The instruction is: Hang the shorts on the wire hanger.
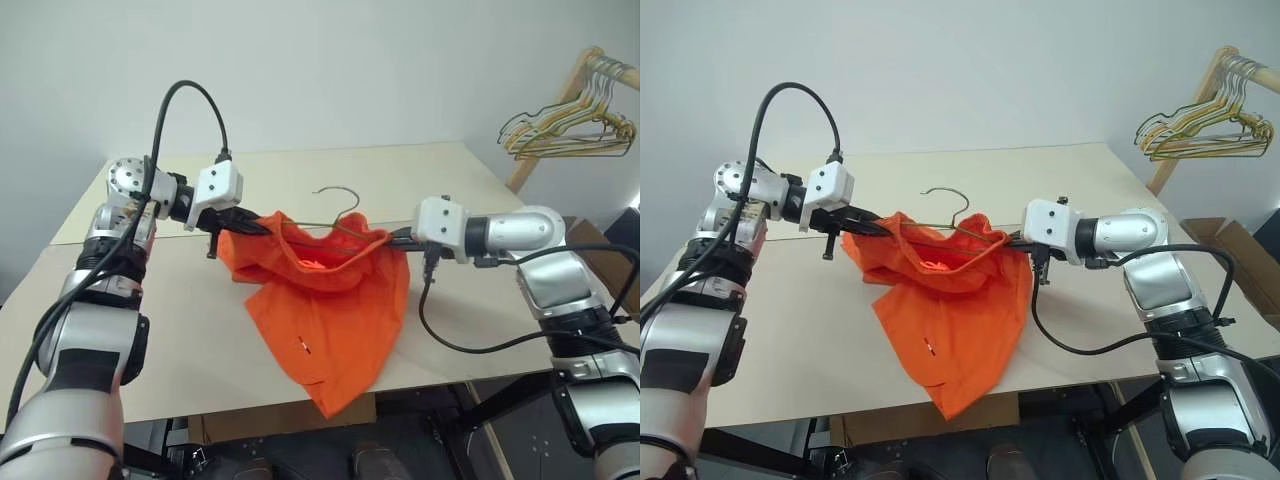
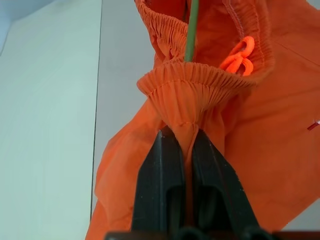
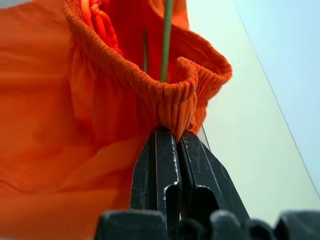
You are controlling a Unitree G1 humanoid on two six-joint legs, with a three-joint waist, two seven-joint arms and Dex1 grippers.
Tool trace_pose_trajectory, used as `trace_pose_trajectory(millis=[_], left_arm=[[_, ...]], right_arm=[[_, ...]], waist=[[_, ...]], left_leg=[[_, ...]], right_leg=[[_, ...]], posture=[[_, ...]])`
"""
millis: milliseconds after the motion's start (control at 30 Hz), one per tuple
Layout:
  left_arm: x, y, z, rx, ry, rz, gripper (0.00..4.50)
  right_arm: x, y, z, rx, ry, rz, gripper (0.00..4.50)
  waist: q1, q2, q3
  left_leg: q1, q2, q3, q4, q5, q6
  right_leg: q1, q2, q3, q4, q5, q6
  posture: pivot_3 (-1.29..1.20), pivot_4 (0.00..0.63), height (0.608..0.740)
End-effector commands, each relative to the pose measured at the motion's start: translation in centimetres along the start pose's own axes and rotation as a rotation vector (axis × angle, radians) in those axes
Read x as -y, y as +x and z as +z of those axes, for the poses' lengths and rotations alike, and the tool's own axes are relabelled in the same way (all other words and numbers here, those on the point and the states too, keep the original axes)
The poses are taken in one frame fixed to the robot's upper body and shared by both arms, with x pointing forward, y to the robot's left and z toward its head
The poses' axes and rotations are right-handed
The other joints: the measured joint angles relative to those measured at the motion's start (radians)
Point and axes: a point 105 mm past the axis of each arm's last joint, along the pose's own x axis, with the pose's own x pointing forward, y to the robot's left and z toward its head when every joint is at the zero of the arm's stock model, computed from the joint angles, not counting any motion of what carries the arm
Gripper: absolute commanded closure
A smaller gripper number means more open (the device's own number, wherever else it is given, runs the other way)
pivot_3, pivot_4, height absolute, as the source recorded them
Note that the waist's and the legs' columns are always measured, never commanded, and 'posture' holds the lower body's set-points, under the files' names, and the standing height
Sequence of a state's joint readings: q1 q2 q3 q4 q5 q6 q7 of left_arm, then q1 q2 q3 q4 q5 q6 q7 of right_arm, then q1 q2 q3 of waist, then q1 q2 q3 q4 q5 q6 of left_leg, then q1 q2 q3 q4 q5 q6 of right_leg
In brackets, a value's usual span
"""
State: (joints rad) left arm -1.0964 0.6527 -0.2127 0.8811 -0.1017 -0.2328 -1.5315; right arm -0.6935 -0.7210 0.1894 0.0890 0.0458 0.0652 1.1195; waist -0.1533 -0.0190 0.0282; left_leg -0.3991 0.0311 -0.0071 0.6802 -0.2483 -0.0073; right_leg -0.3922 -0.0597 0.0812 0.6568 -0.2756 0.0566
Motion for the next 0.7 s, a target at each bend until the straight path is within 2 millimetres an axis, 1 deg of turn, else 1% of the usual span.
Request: trace_pose_trajectory(millis=[33, 67, 167, 233, 300, 400, 533, 700], left_arm=[[-0.6, -0.3, 1.6, 0.059, 0.039, 0.022, 4.50], [-0.6, -0.3, 1.7, 0.064, 0.042, 0.019, 4.50], [-0.5, -0.5, 1.9, 0.075, 0.042, 0.011, 4.50], [-0.4, -0.5, 2.0, 0.077, 0.047, 0.007, 4.50], [-0.4, -0.5, 2.0, 0.083, 0.045, 0.011, 4.50], [-0.4, -0.5, 2.2, 0.091, 0.053, 0.011, 4.50], [-0.4, -0.5, 2.5, 0.104, 0.069, 0.005, 4.50], [0.0, -0.4, 2.7, 0.113, 0.083, -0.031, 4.50]], right_arm=[[0.9, -0.2, 1.0, 0.005, -0.066, -0.027, 4.48], [1.1, -0.2, 0.7, -0.010, -0.060, -0.037, 4.48], [1.7, -0.4, -0.2, -0.054, -0.072, -0.078, 3.78], [1.6, -0.6, -0.4, -0.049, -0.061, -0.062, 3.17], [1.2, -0.9, -0.4, -0.034, -0.059, -0.032, 3.17], [0.9, -0.8, -0.4, -0.005, -0.012, -0.014, 3.17], [-0.2, -1.0, 0.0, 0.061, 0.043, 0.074, 3.17], [-0.9, -1.0, -0.6, 0.070, 0.061, 0.133, 3.17]], waist=[[0.000, 0.000, 0.000], [-0.001, 0.000, 0.000], [-0.002, 0.000, 0.000], [-0.003, 0.000, 0.000], [-0.004, 0.000, 0.000], [-0.005, 0.000, 0.000], [-0.005, 0.000, 0.000], [-0.008, 0.000, 0.000]], left_leg=[[0.000, 0.000, 0.000, 0.000, 0.000, 0.000], [0.000, 0.000, 0.000, 0.000, 0.000, 0.000], [0.000, 0.000, 0.000, 0.000, 0.000, 0.000], [0.000, 0.000, 0.000, 0.000, 0.000, 0.000], [0.000, 0.000, 0.000, 0.000, 0.000, 0.000], [0.000, 0.000, 0.000, 0.000, 0.000, 0.000], [0.000, 0.000, 0.000, 0.000, 0.000, 0.000], [0.001, 0.000, -0.001, 0.000, 0.000, 0.000]], right_leg=[[0.000, 0.000, 0.000, 0.000, 0.000, 0.000], [0.000, 0.000, 0.000, 0.000, 0.000, 0.000], [0.000, 0.000, 0.000, 0.000, 0.000, 0.000], [0.000, 0.000, 0.000, 0.000, 0.000, 0.000], [0.000, 0.000, 0.000, 0.000, 0.000, 0.000], [0.000, 0.000, 0.000, 0.000, 0.000, 0.000], [0.000, 0.000, 0.000, 0.000, 0.000, 0.000], [0.001, 0.000, 0.000, 0.000, 0.000, 0.000]], posture=[[-0.13, 0.000, 0.740], [-0.13, 0.000, 0.740], [-0.13, 0.000, 0.740], [-0.14, 0.000, 0.740], [-0.14, 0.000, 0.740], [-0.14, 0.000, 0.740], [-0.14, 0.000, 0.740], [-0.14, 0.000, 0.740]])
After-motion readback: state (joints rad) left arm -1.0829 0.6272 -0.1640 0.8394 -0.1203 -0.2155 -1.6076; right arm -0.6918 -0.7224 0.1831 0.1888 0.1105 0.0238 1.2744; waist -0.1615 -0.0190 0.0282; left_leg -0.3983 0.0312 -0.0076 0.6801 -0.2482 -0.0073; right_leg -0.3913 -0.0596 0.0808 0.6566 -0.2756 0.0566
